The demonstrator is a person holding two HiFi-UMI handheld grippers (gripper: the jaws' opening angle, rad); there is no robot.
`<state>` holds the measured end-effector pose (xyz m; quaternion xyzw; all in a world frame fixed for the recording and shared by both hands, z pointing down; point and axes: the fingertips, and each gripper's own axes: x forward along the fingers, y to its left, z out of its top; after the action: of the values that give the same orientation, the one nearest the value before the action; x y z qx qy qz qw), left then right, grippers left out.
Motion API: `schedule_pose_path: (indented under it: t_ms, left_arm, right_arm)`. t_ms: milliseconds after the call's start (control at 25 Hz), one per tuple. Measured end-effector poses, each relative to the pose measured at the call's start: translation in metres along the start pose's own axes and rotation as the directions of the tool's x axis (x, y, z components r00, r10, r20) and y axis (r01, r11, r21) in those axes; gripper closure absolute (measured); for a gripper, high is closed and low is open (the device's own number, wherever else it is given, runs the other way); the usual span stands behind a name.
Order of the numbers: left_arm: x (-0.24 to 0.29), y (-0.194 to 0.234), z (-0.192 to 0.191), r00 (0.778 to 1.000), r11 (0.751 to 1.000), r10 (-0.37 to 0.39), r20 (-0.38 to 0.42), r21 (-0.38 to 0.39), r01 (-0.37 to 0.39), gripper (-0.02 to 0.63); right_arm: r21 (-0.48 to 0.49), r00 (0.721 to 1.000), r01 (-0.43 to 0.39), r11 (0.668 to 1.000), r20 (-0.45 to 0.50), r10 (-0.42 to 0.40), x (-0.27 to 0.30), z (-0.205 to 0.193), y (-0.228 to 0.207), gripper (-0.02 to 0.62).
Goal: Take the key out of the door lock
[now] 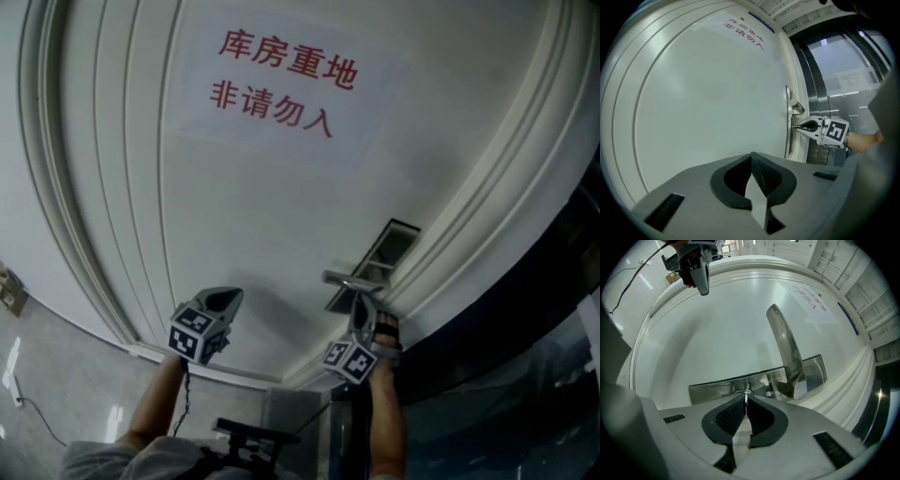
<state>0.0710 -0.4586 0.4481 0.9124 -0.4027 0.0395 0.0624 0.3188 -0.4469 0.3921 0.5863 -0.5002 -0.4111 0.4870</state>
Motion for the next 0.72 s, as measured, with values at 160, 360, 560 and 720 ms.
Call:
schedule_pose_path:
  t_ms: [160, 360, 560, 720]
  left_arm:
    - [-0.0021, -0.0011, -0.0012, 1.0, 1.0, 0.002, -0.003, 0.003, -0.002, 0.614]
    - [-0.0048, -0.0013, -0.0038, 1.0, 1.0, 0.005, -0.005, 0.002, -0.005, 0.614]
    - [-0.0077, 0.0007, -0.0032, 1.0, 1.0, 0.008, -0.003, 0.002, -0.008, 0.614]
    - [-0.01, 0.003, -0.0038, 1.0, 1.0, 0.011, -0.006, 0.006, -0.011, 0.614]
  right_arm:
    - [0.001, 1.0, -0.003, 1.0, -0.002, 0.003, -0.0004, -0.0002, 0.0007, 0.575]
    - [-0.011, 1.0, 0.001, 1.0, -0.005, -0.001, -0.0007, -0.0006, 0.0001, 0.575]
    - [-0.031, 1.0, -0.003, 1.0, -0.008, 0.003, -0.0006, -0.0003, 0.0001, 0.575]
    - [-0.04, 1.0, -0.013, 0.999, -0.011, 0.013, -0.001, -0.0012, 0.003, 0.575]
